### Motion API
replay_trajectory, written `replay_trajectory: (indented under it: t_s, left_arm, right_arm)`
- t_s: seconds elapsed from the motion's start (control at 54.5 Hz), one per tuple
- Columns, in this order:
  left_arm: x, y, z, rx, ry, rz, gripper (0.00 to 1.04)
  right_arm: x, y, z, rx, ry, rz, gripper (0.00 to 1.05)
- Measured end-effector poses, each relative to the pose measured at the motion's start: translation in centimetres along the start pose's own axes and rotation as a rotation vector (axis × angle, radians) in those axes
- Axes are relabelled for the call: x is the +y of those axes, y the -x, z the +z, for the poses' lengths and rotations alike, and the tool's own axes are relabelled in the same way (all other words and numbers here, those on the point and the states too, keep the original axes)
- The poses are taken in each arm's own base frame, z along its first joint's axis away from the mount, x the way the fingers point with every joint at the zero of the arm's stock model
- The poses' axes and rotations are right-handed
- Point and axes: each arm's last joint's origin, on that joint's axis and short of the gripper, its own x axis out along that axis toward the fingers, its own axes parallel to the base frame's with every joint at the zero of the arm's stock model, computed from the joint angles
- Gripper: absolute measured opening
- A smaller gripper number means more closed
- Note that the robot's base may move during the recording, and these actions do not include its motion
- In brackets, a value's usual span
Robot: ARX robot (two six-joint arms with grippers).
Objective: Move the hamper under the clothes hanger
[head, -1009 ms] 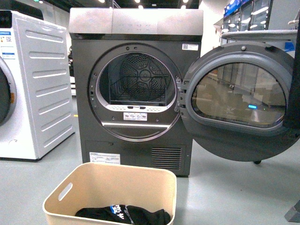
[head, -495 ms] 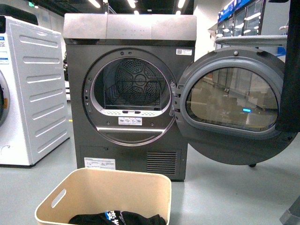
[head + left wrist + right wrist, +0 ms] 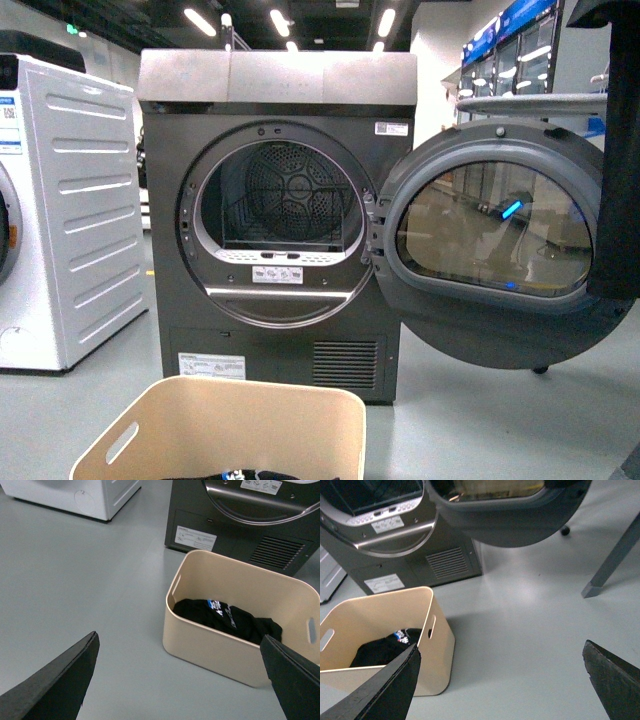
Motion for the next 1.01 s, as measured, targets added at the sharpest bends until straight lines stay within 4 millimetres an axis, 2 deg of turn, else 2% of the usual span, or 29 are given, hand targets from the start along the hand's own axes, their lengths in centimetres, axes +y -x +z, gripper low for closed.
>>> replay_trajectory:
  t_s: [0.018,0.055,0.147,0.312,0.422,0.642,0.825,1.009]
  left_arm:
    - [0.0,-0.5,0.2,0.0,-0.006,-0.002,0.98]
    - [-0.1,-3.3,1.2,0.027,-0.031,-0.021,0.98]
    - [0.1,-9.1,1.6,0.121,-0.1,-0.046,0.98]
    - [0.5,-15.2,0.4,0.205,-0.124,-0.083,0.98]
    - [0.4,-18.9,-1.1,0.256,-0.128,-0.074,0.98]
    - [0.5,-23.1,-2.1,0.311,-0.073,-0.067,0.98]
    - [0.7,-25.6,-3.8,0.356,-0.068,-0.064,0.98]
    - [0.7,-27.2,-5.4,0.389,-0.142,-0.078,0.98]
  right_arm:
    - [0.1,-0.4,0.0,0.012,0.001,0.004,0.97]
    - [0.6,-3.0,0.0,0.086,0.008,0.009,0.97]
    - [2.0,-8.1,-0.1,0.213,0.023,0.017,0.97]
    - [4.9,-14.4,0.9,0.302,0.048,0.047,0.97]
    - [7.2,-18.9,0.3,0.368,0.067,0.05,0.97]
    - [9.7,-24.9,-2.9,0.487,0.103,0.028,0.97]
    - [10.7,-27.8,-4.1,0.525,0.11,-0.002,0.97]
    - [11.9,-29.3,-5.0,0.548,0.122,-0.01,0.97]
